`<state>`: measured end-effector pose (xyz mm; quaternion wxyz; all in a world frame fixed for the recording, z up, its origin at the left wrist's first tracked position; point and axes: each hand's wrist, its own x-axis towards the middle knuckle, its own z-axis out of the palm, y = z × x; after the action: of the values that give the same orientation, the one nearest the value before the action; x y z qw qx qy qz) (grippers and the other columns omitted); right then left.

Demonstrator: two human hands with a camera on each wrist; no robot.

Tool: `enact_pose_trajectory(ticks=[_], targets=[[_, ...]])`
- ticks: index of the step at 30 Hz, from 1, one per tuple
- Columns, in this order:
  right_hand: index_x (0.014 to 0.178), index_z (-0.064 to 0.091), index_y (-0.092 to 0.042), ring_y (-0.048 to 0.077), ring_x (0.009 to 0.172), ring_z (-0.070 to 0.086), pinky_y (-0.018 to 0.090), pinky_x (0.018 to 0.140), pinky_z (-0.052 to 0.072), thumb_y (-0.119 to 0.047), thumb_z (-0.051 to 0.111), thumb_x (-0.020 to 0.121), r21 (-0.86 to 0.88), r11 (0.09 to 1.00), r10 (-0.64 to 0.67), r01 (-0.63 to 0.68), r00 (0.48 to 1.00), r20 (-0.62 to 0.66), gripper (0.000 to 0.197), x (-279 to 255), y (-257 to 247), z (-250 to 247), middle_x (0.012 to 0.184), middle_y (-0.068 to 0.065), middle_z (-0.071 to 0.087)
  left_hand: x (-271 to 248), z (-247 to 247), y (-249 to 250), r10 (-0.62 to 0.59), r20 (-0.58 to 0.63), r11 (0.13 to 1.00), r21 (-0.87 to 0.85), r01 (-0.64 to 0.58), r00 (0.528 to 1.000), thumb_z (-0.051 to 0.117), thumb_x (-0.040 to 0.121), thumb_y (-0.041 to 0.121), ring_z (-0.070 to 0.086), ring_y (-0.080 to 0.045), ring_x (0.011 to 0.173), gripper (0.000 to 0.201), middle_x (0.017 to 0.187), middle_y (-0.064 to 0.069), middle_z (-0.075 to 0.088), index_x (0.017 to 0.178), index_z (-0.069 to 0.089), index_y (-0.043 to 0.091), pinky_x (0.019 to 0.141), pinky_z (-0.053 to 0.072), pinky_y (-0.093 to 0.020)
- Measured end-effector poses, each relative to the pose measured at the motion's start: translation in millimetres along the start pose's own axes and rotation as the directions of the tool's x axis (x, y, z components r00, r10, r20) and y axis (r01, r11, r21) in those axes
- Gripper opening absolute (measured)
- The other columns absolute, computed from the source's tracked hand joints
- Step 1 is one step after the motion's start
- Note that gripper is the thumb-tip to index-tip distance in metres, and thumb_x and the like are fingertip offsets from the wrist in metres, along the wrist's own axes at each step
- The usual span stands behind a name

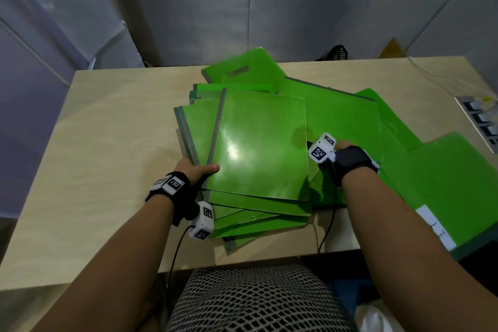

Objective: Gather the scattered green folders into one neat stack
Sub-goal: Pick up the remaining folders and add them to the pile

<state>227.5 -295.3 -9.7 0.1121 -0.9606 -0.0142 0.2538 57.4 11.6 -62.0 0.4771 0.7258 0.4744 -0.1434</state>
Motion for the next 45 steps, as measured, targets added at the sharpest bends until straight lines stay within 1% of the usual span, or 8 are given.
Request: enact_pose_trajectory(ticks=[3,6,11,17,22,29,36,45], targets=[[0.116,0.061,-0.012,0.031,0.111,0.057,0.034,0.093,0.039,-0.06,0.061,0.071,0.109,0.994,-0.028,0.024,0.999,0.035,0.066,10.2,-14.0,-13.2,0.127,0.009,0.06,1.5,-2.2,-0.2,-0.007,0.022,1.0,-0.005,0.007,1.0,0.085,0.06,0.051,0.064,-0.037,0.096,0.086,0.111,-0.02,0.065,0.121,0.053,-0.001,0.084,0.056,-0.047],[0.081,0.058,-0.005,0.028,0.097,0.056,0.03,0.086,0.041,-0.032,0.068,0.084,0.289,0.957,-0.051,0.022,0.994,0.094,0.029,40.5,-27.6,-23.5,0.115,0.004,0.059,1.2,-1.7,1.9,-0.009,0.026,1.0,-0.015,0.009,1.0,0.083,0.066,0.045,0.065,-0.035,0.092,0.077,0.109,-0.022,0.066,0.118,0.055,-0.004,0.082,0.056,-0.044],[0.147,0.026,-0.006,0.032,0.127,0.051,0.032,0.095,0.051,-0.007,0.038,0.101,0.922,0.387,0.244,-0.014,0.966,-0.087,0.047,72.5,-54.8,-58.5,0.148,0.014,0.039,-3.3,-2.6,5.8,-0.052,0.049,0.998,-0.021,0.053,0.997,0.08,0.074,0.039,0.063,-0.038,0.1,0.076,0.115,-0.022,0.062,0.128,0.048,-0.004,0.085,0.055,-0.046],[0.088,0.042,-0.027,0.02,0.102,0.047,0.034,0.107,0.034,-0.011,0.04,0.1,0.836,0.508,0.328,0.207,0.851,-0.41,0.02,84.7,-54.9,-84.8,0.111,0.008,0.045,-10.8,-12.2,21.6,-0.032,0.089,0.999,0.037,0.029,0.995,0.073,0.084,0.031,0.062,-0.036,0.101,0.057,0.111,-0.023,0.063,0.119,0.055,-0.009,0.091,0.052,-0.045],[0.142,0.031,0.001,0.032,0.131,0.044,0.03,0.106,0.029,-0.004,0.034,0.1,0.869,0.45,0.381,0.205,0.836,-0.394,0.043,84.1,-41.2,-93.3,0.145,0.018,0.04,-12.5,-20.1,27.7,-0.042,0.112,0.996,0.087,0.032,0.993,0.073,0.083,0.035,0.062,-0.035,0.097,0.056,0.107,-0.021,0.064,0.117,0.057,-0.006,0.092,0.053,-0.044],[0.136,0.049,0.001,0.03,0.133,0.044,0.032,0.106,0.035,-0.012,0.039,0.102,0.325,0.942,0.128,-0.087,0.986,-0.107,0.038,54.7,-31.1,-33.1,0.144,0.019,0.046,-13.1,-17.2,22.2,-0.034,0.1,0.997,0.067,0.028,0.994,0.073,0.083,0.035,0.062,-0.037,0.106,0.061,0.114,-0.024,0.062,0.122,0.055,-0.009,0.093,0.052,-0.044],[0.126,0.054,-0.003,0.038,0.114,0.056,0.038,0.091,0.046,-0.01,0.041,0.097,0.294,0.956,0.007,0.013,0.998,-0.065,0.033,36.7,-46.8,36.7,0.127,0.024,0.057,-10.7,-4.9,17.8,-0.098,0.092,0.961,-0.251,0.119,0.991,0.088,0.034,0.062,0.068,-0.026,0.086,0.115,0.109,-0.013,0.07,0.12,0.055,-0.006,0.067,0.052,-0.031],[0.149,0.02,-0.011,0.034,0.144,0.018,0.057,0.114,0.02,-0.032,0.042,0.095,0.07,0.976,0.218,-0.208,0.957,-0.192,0.062,32.0,6.0,25.4,0.157,0.016,0.017,-9.5,5.9,26.1,-0.165,0.008,0.982,-0.09,0.165,0.986,0.088,0.064,0.035,0.056,-0.036,0.09,0.09,0.109,-0.02,0.06,0.132,0.046,-0.005,0.074,0.051,-0.039]])
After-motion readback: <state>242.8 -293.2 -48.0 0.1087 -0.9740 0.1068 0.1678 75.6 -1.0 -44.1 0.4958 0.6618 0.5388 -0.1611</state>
